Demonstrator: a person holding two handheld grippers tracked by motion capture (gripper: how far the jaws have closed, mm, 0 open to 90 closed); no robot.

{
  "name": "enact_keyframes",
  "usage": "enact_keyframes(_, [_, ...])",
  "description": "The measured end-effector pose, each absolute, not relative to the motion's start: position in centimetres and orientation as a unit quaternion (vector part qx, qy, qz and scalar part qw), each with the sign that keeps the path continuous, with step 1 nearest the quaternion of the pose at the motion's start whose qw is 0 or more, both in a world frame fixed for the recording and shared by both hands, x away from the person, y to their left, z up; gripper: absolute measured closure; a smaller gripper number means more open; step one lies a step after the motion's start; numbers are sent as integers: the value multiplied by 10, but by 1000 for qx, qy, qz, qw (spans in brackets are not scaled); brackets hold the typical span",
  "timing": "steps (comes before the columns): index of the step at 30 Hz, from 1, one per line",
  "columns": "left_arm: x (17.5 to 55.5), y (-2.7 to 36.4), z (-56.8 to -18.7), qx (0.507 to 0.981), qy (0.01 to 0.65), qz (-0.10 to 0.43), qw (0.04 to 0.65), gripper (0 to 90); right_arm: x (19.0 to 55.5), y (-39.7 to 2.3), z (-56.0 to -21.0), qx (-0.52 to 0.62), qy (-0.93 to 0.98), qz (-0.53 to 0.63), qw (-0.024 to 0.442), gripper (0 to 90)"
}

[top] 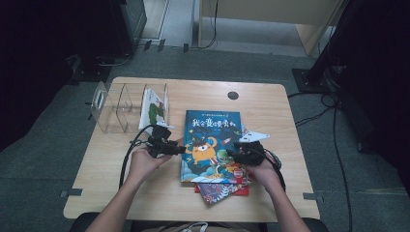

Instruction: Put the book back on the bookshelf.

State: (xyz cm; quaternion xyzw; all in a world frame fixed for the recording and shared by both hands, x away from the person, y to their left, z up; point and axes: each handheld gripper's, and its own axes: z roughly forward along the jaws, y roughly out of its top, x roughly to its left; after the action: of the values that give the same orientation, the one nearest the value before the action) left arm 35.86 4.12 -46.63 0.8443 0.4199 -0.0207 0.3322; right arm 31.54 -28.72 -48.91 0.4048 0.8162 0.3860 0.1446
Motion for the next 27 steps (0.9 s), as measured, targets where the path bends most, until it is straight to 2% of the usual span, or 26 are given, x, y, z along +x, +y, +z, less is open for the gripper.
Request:
enact_keyframes(6, [359, 36, -473, 852, 409, -20, 327, 494, 313, -294, -489, 409, 813, 390, 141, 607])
enact_keyframes(17, [360, 32, -477, 857, 392, -27, 334, 575, 309, -309, -489, 429, 803, 379, 165, 840])
enact_keyframes(27, [354, 28, -472, 852, 405, -27, 329, 647, 308, -318, -491, 446, 793, 378, 171, 855])
